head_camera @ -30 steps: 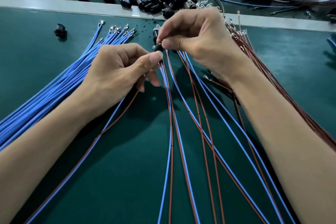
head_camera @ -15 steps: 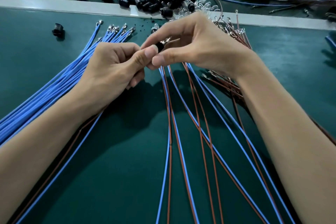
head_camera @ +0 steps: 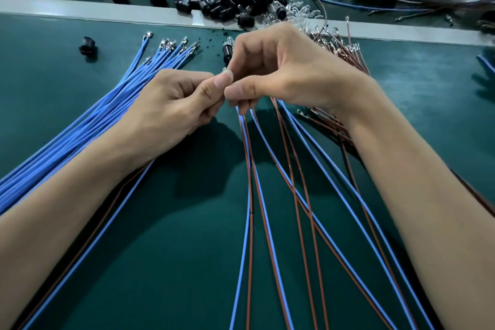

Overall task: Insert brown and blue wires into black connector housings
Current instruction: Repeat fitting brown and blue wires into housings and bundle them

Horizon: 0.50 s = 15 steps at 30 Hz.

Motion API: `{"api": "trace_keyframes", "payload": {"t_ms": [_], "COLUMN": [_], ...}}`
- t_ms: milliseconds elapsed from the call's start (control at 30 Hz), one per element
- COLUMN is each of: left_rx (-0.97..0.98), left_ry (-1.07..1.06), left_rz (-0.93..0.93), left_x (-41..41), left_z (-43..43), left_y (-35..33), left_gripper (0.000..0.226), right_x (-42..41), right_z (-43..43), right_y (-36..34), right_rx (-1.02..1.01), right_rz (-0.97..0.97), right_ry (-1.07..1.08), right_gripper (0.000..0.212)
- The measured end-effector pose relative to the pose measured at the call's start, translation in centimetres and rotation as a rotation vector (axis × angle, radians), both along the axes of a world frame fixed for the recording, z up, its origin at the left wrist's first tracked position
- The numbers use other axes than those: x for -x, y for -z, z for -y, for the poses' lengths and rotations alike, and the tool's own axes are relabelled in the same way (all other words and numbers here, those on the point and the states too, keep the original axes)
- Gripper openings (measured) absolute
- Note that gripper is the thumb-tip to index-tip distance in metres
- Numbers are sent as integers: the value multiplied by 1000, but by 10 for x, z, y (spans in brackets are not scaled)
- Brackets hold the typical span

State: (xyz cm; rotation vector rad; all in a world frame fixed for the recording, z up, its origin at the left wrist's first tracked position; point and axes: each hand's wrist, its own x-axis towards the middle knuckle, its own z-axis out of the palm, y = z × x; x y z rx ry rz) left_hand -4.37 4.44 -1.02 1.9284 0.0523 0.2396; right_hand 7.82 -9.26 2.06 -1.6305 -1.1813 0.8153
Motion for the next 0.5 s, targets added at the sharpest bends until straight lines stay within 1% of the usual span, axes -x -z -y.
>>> {"api": "trace_keyframes", "payload": {"t_ms": [133,267,400,500], "left_rx": [-59,-94,-40,21], "left_ry": [43,37,17,-31], "left_rz": [10,18,27,57], "left_x": [1,1,2,2], "left_z": [1,-2,-3,-4], "left_y": [-1,-1,1,2], "left_gripper": [44,46,45,43], "right_x": [-2,-3,-6,-9], "right_z": [5,8,6,5], "right_y": [3,7,11,10], "right_rx": [-16,-46,-94,-152], "right_rz": [-36,-54,-90,-85], "right_ry": [-2,15,31,94], "right_gripper": [10,13,12,11]}}
